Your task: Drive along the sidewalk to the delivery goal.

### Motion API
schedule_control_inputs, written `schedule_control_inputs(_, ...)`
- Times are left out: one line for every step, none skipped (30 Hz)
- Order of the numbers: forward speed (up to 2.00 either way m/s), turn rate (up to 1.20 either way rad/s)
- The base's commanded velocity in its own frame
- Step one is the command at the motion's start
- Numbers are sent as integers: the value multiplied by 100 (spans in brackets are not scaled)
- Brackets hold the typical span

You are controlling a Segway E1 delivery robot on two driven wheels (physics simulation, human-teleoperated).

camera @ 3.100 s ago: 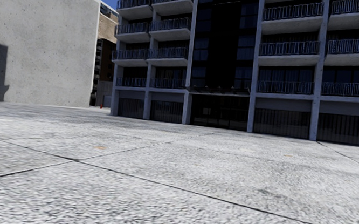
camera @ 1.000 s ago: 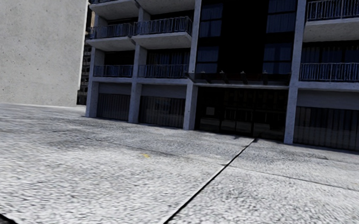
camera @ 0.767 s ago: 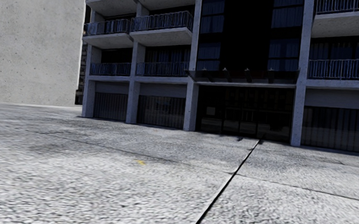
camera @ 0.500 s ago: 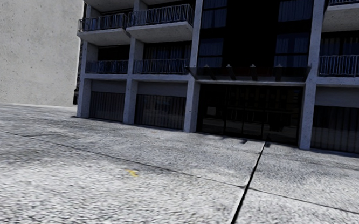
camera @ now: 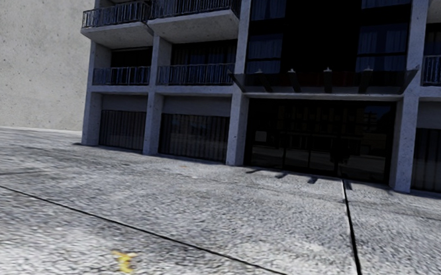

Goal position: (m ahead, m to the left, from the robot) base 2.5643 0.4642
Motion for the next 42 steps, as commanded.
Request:
schedule_control_inputs(200,0)
schedule_control_inputs(200,0)
schedule_control_inputs(200,0)
schedule_control_inputs(200,0)
schedule_control_inputs(200,0)
schedule_control_inputs(200,0)
schedule_control_inputs(200,0)
schedule_control_inputs(200,0)
schedule_control_inputs(200,0)
schedule_control_inputs(200,0)
schedule_control_inputs(200,0)
schedule_control_inputs(200,0)
schedule_control_inputs(200,0)
schedule_control_inputs(200,0)
schedule_control_inputs(200,0)
schedule_control_inputs(200,0)
schedule_control_inputs(200,0)
schedule_control_inputs(200,0)
schedule_control_inputs(183,0)
schedule_control_inputs(114,0)
schedule_control_inputs(89,0)
schedule_control_inputs(63,0)
schedule_control_inputs(63,0)
schedule_control_inputs(51,0)
schedule_control_inputs(49,0)
schedule_control_inputs(48,0)
schedule_control_inputs(48,0)
schedule_control_inputs(48,0)
schedule_control_inputs(48,0)
schedule_control_inputs(49,0)
schedule_control_inputs(49,0)
schedule_control_inputs(49,0)
schedule_control_inputs(49,0)
schedule_control_inputs(49,0)
schedule_control_inputs(49,0)
schedule_control_inputs(50,0)
schedule_control_inputs(50,0)
schedule_control_inputs(49,0)
schedule_control_inputs(49,0)
schedule_control_inputs(49,0)
schedule_control_inputs(49,0)
schedule_control_inputs(48,0)
